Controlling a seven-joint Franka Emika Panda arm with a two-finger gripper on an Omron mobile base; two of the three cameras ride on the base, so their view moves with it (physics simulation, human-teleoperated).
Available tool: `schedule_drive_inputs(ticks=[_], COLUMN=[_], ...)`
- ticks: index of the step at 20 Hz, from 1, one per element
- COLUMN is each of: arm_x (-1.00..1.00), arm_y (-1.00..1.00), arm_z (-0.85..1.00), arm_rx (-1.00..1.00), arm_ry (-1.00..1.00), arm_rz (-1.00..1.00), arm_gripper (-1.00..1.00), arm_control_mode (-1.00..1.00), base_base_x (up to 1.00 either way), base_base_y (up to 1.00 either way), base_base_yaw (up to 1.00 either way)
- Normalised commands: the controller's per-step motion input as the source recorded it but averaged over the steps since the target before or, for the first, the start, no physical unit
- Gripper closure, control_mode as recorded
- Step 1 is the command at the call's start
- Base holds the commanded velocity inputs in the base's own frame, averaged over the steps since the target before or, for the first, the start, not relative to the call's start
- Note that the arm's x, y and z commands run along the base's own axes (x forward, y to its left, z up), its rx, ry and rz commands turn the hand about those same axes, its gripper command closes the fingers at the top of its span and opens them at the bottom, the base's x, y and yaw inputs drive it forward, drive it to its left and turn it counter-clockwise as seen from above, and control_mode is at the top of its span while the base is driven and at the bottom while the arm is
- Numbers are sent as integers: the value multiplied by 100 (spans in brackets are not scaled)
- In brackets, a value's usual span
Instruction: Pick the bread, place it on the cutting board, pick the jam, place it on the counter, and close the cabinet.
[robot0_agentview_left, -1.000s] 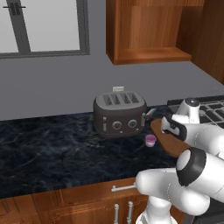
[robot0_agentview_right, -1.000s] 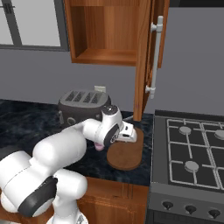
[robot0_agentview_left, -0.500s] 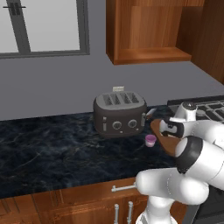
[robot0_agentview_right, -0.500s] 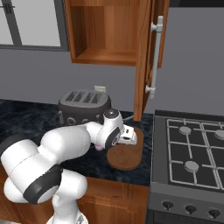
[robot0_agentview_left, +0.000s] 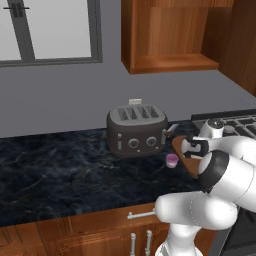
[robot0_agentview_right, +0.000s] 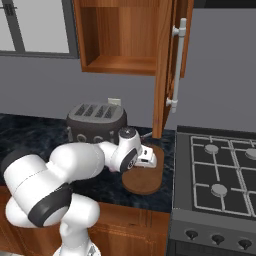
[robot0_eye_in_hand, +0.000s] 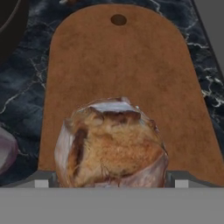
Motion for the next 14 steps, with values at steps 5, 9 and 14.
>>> schedule_drive_inputs(ticks=[5, 9, 14], arm_x=[0, 0, 0], arm_y=[0, 0, 0], arm_z=[-14, -11, -10], arm_rx=[0, 0, 0], arm_ry=[1, 1, 0], arm_rz=[0, 0, 0], arm_gripper=[100, 100, 100], arm_control_mode=[-100, -100, -100], base_base_x=[0, 0, 0], base_base_y=[0, 0, 0], base_base_yaw=[0, 0, 0])
